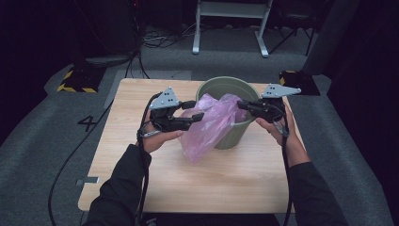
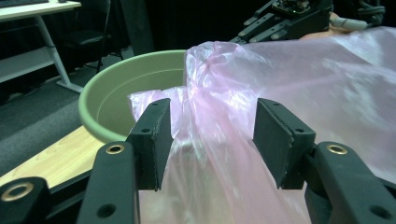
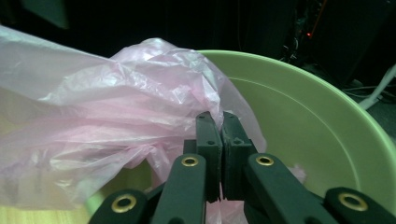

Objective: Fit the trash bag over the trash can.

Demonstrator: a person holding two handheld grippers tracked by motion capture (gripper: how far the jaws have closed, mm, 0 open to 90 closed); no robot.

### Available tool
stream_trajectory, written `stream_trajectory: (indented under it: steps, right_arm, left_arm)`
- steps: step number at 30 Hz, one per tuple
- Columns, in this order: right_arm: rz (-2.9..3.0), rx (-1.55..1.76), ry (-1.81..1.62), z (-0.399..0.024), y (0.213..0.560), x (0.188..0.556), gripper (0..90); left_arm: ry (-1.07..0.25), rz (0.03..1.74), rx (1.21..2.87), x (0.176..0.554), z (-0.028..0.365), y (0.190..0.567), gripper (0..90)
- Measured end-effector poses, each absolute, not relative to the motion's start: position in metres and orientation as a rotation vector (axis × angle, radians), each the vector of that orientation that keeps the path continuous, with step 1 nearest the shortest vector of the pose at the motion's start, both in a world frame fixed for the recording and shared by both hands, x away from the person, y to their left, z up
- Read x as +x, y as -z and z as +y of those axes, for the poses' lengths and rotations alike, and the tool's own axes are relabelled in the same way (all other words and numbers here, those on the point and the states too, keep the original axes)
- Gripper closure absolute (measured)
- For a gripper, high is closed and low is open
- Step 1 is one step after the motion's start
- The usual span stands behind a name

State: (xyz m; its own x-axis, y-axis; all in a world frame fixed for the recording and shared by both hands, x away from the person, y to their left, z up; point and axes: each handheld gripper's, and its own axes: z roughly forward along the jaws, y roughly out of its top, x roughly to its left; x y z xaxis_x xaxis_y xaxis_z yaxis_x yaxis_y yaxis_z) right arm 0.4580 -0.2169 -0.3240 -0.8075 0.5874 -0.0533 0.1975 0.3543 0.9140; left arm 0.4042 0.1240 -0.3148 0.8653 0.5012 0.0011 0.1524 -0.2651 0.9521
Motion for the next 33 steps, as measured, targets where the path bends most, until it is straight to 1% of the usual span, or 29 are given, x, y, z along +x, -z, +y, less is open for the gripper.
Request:
stream_trajectory:
  steps: [1,5,7,15,17,20,21,24,30,33]
  right_arm:
    - [2.244,0.698,-1.442,-0.218,0.324,0.459,87.4]
    - [2.231,0.737,-1.428,-0.225,0.327,0.464,87.5]
    - [2.223,0.758,-1.424,-0.227,0.327,0.465,87.5]
    - [2.199,0.801,-1.409,-0.233,0.327,0.469,86.8]
    - [2.193,0.811,-1.406,-0.234,0.327,0.470,86.3]
    - [2.191,0.816,-1.393,-0.233,0.328,0.471,85.9]
    - [2.192,0.821,-1.391,-0.233,0.328,0.471,85.4]
    - [2.188,0.828,-1.376,-0.232,0.328,0.472,85.1]
    - [2.177,0.845,-1.360,-0.230,0.327,0.473,84.6]
    - [2.185,0.857,-1.342,-0.229,0.327,0.474,84.6]
  left_arm:
    - [-0.340,0.482,1.825,0.403,0.126,0.316,46.2]
    - [-0.333,0.473,1.813,0.399,0.132,0.319,43.3]
    - [-0.352,0.476,1.809,0.395,0.135,0.319,42.6]
    - [-0.361,0.436,1.792,0.377,0.153,0.321,34.9]
    - [-0.347,0.419,1.788,0.374,0.155,0.323,34.6]
    - [-0.330,0.391,1.791,0.368,0.155,0.325,31.2]
    - [-0.347,0.387,1.794,0.366,0.156,0.326,31.1]
    - [-0.316,0.385,1.766,0.363,0.158,0.327,30.2]
    - [-0.328,0.355,1.770,0.347,0.155,0.323,17.9]
    - [-0.328,0.301,1.760,0.336,0.152,0.320,15.2]
